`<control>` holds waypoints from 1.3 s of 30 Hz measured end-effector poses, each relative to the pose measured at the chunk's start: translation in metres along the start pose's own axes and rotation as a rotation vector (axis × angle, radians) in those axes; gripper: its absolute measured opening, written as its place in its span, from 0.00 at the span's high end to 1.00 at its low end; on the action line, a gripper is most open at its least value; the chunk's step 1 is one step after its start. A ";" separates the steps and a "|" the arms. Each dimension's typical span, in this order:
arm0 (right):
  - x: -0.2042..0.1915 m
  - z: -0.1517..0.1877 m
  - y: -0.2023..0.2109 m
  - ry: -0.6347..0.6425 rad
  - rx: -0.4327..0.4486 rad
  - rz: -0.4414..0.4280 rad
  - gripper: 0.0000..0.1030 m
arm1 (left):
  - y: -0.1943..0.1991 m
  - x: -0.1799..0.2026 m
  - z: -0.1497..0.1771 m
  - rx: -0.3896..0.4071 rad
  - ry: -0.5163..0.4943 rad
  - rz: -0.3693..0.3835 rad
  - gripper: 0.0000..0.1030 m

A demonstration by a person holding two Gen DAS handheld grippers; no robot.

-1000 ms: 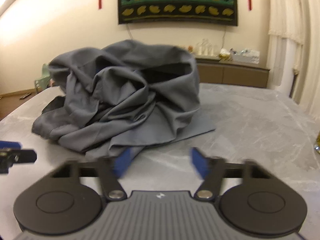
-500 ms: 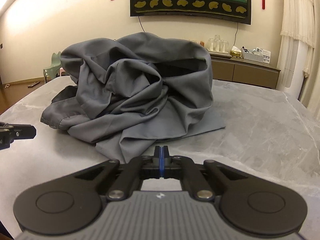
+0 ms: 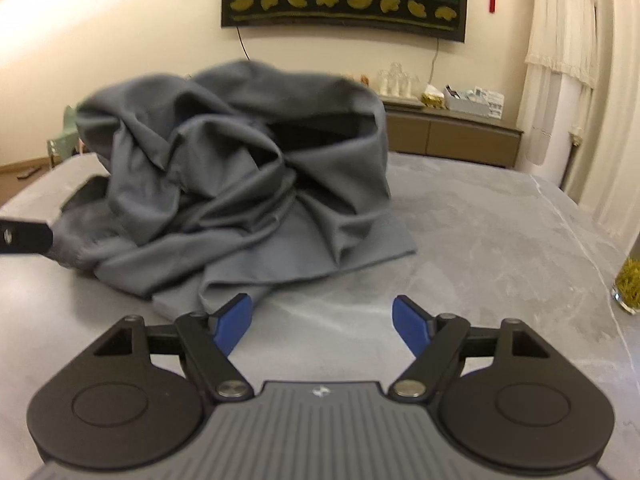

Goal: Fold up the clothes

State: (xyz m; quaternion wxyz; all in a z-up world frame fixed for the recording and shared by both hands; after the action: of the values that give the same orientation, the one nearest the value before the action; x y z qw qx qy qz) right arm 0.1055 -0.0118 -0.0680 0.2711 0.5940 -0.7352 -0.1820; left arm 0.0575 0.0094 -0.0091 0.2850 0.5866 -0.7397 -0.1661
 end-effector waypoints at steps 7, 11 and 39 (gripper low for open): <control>-0.010 0.001 -0.016 -0.010 -0.019 -0.001 0.18 | -0.029 -0.015 -0.009 -0.018 0.026 0.005 0.11; -0.017 -0.016 -0.031 0.032 -0.020 -0.013 0.15 | -0.044 -0.027 -0.021 -0.023 0.025 -0.012 0.09; 0.051 -0.078 -0.045 -0.051 0.123 -0.287 0.87 | -0.038 -0.096 -0.088 0.208 0.191 -0.077 1.00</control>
State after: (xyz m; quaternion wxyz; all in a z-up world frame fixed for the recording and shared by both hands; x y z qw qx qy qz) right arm 0.1812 -0.0673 -0.0240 0.1865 0.7035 -0.6594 -0.1886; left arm 0.1557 0.0999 0.0163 0.2854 0.6542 -0.6991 -0.0430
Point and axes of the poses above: each gripper's, at about its wrist camera, not at the fingertips, and y roughly against the way its jaws point, x to its right, z to its underside, the point moved 3 cm from there along -y, roughly the way its jaws point, and after that the axes turned 12 degrees about z, right-handed, at the moved point
